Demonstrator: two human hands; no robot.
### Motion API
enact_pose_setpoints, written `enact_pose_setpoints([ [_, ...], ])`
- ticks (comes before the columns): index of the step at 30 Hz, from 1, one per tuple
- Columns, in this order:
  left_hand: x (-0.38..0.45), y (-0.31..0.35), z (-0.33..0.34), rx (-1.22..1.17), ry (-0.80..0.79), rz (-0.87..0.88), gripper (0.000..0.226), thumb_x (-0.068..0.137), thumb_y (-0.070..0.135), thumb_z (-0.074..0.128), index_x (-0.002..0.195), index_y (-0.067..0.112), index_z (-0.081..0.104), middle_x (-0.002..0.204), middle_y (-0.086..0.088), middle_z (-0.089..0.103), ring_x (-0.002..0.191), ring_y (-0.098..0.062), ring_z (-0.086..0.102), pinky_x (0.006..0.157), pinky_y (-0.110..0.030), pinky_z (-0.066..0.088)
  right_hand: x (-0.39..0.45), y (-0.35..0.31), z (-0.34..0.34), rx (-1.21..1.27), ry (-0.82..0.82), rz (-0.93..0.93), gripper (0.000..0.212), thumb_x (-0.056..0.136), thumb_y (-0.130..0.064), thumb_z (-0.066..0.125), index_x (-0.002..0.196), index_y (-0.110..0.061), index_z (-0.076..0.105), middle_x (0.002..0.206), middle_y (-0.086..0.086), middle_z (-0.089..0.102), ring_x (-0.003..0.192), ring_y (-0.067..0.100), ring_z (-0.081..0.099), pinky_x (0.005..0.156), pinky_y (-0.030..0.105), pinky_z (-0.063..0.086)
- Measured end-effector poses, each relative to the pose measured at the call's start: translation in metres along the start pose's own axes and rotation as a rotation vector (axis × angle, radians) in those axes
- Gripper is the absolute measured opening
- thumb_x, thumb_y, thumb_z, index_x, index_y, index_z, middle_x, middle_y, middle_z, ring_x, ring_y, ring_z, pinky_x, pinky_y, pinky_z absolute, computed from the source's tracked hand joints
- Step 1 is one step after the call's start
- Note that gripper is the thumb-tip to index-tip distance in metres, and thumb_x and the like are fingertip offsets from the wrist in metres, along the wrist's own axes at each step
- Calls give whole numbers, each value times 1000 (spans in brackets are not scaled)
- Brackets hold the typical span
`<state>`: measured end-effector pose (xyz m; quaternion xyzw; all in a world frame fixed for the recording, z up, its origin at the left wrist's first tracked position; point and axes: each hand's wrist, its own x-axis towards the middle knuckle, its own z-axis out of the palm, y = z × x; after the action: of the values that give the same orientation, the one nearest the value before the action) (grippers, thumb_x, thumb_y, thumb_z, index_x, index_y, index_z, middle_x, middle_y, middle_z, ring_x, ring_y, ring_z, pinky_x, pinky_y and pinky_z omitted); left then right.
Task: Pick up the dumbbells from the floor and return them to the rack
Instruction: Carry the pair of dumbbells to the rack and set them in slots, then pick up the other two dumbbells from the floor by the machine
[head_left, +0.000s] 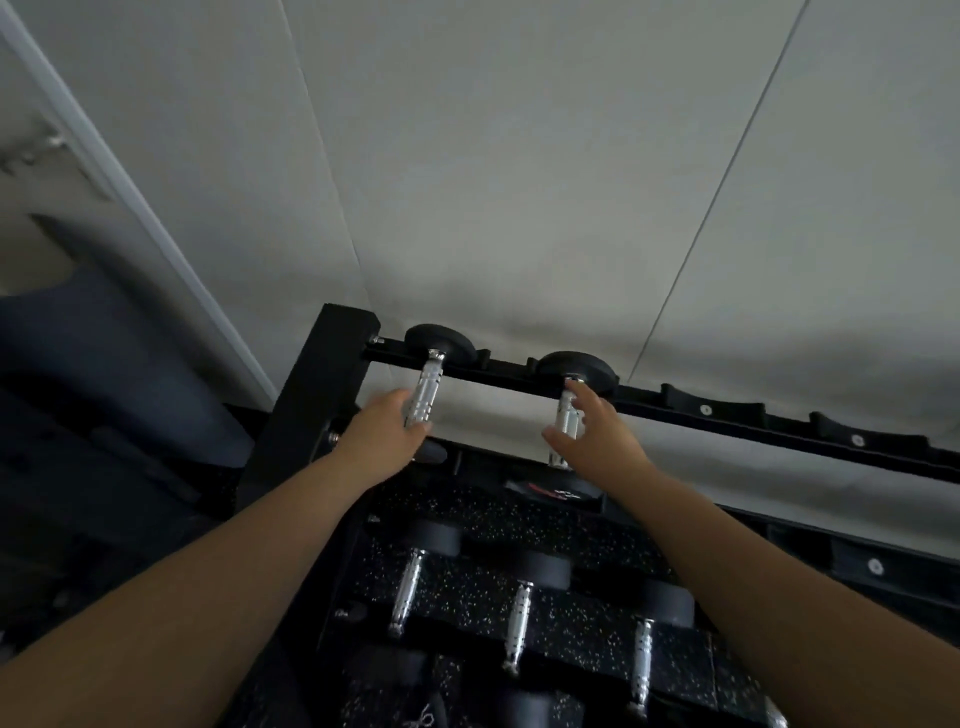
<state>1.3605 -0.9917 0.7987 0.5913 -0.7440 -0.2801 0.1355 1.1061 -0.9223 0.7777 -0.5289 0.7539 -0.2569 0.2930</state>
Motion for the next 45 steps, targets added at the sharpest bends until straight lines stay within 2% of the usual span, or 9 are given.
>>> enact_pose_setpoints([
  [4,-53,-6,5,-43,32,-143,54,88,34,59,137,17,42,135,-10,52,119,-24,51,92,-28,39,-24,-6,11,-36,-87,-129,73,81,-40,67,144,-29,31,142,9,44,123,27,50,95,35,44],
  [8,-114,-23,9,-55,62,-272,64,86,42,59,142,18,38,139,-10,48,124,-23,48,98,-31,39,-52,-15,36,4,-225,-203,73,79,-44,70,141,-28,35,139,9,46,123,26,50,100,38,46],
  [14,-201,-52,1,-108,135,-430,71,83,49,62,142,20,35,141,-10,47,125,-24,47,98,-29,38,-97,-41,83,67,-464,-255,76,78,-46,70,143,-34,32,140,4,43,118,19,51,77,24,43],
  [17,-241,-67,-3,-105,169,-491,70,82,50,62,142,22,36,139,-10,49,122,-26,50,92,-27,39,-121,-56,105,56,-531,-293,76,80,-45,69,144,-32,31,141,4,44,121,19,49,82,25,41],
  [23,-329,-100,-1,-107,161,-643,70,85,55,55,143,23,33,141,-9,47,120,-26,53,100,-36,43,-178,-71,149,-6,-671,-327,73,83,-47,64,146,-29,29,142,4,43,127,21,46,93,31,44],
  [26,-380,-120,4,-111,184,-686,68,87,54,54,143,22,34,139,-8,50,116,-25,55,88,-28,42,-215,-76,173,-38,-700,-351,74,82,-49,64,145,-30,30,141,4,44,125,21,48,95,32,44],
  [30,-446,-148,14,-176,261,-767,66,87,50,56,142,19,37,140,-9,49,123,-27,50,99,-35,42,-260,-83,206,-27,-763,-348,75,81,-52,63,144,-33,30,143,0,43,127,19,46,88,28,41],
  [37,-533,-196,26,-226,403,-893,64,86,47,59,139,18,39,134,-10,55,116,-28,54,88,-33,42,-317,-90,260,-51,-804,-392,72,78,-55,63,141,-38,32,140,-2,45,125,18,48,88,28,40],
  [45,-566,-249,23,-249,513,-1041,61,87,43,60,137,14,40,135,-16,52,118,-33,52,90,-35,41,-326,-122,320,-79,-873,-414,67,81,-50,62,141,-38,32,141,-3,44,122,17,48,85,28,40],
])
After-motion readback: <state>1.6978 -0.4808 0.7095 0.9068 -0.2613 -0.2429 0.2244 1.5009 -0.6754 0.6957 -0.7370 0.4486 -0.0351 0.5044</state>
